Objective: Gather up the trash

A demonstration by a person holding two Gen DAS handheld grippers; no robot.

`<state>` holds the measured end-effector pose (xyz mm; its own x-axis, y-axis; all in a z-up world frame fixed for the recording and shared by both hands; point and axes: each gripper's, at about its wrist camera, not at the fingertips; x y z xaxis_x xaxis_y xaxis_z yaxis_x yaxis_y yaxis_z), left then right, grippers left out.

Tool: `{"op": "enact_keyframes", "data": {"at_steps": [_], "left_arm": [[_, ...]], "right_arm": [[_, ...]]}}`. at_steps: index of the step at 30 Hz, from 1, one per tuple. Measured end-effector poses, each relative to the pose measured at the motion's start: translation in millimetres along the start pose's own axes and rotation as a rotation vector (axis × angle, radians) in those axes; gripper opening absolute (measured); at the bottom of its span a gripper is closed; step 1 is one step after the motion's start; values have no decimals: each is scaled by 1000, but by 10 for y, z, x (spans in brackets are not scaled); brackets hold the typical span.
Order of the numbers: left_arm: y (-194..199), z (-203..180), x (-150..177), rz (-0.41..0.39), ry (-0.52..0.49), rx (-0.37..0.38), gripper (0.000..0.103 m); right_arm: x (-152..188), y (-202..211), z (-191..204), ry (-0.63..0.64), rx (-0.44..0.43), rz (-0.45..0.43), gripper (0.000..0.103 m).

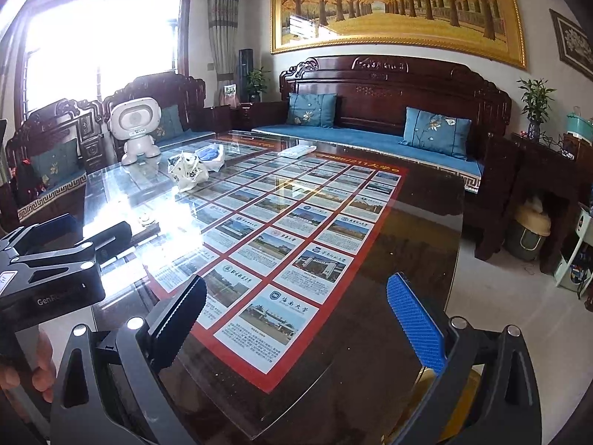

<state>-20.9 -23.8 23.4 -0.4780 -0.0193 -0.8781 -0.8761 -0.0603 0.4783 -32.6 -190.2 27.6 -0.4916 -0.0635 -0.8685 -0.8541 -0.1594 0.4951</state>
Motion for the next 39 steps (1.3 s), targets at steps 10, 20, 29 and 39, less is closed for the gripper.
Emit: {"op": "enact_keyframes", "data": {"at_steps": [10, 20, 29, 39], "left_arm": [[-89, -26, -8, 14, -10, -7, 99], [-247, -25, -29, 53, 1, 5, 99], [-428, -64, -28, 104, 9, 17, 99], [-586, -167, -58, 139, -18, 25, 99]], "right_arm": [[13, -120, -44, -10, -19, 21, 95], [23, -252, -79, -9, -21, 49, 95], [34, -388, -146, -30, -25, 73, 95], [39, -545, -289, -61, -15, 105, 95]]}}
Point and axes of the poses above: each gripper's, at about its wrist camera, not at the fingertips, and y roughly against the way its jaws point, z to its left, x to its underside
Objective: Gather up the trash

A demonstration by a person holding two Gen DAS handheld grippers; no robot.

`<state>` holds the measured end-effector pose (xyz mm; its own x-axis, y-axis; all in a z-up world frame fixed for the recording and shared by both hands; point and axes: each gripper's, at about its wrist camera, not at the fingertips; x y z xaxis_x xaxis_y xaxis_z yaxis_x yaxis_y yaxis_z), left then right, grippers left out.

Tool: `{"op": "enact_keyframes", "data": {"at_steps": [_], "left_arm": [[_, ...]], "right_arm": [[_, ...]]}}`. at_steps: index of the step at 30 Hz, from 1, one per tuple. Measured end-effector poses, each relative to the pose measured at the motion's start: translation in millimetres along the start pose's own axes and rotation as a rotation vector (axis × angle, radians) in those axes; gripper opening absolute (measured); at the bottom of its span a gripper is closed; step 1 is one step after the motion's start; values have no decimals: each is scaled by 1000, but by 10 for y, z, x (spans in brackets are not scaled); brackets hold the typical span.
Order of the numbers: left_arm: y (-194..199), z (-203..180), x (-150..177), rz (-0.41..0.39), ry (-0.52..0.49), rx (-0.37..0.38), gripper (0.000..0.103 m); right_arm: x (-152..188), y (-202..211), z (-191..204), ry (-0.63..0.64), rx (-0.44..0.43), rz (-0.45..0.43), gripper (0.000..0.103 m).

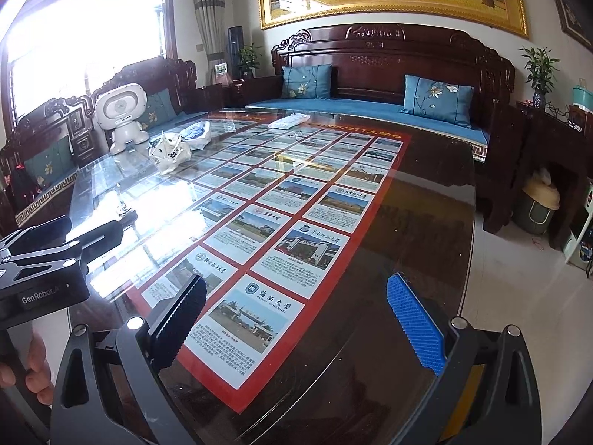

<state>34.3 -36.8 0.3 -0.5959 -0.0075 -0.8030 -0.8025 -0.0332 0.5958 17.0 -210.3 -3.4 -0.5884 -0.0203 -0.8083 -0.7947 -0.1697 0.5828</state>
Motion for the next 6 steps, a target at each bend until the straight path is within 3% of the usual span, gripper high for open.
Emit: {"op": "enact_keyframes", "data": {"at_steps": [6], "left_arm": [[-251, 52, -36, 68, 24, 12, 99]], "right_arm": [[-174, -263, -223, -13, 24, 44, 95]]}}
Point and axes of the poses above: each gripper's, at about its wrist camera, not at the fingertips, and y roughly against the way its jaws point, z to its left, x to its underside
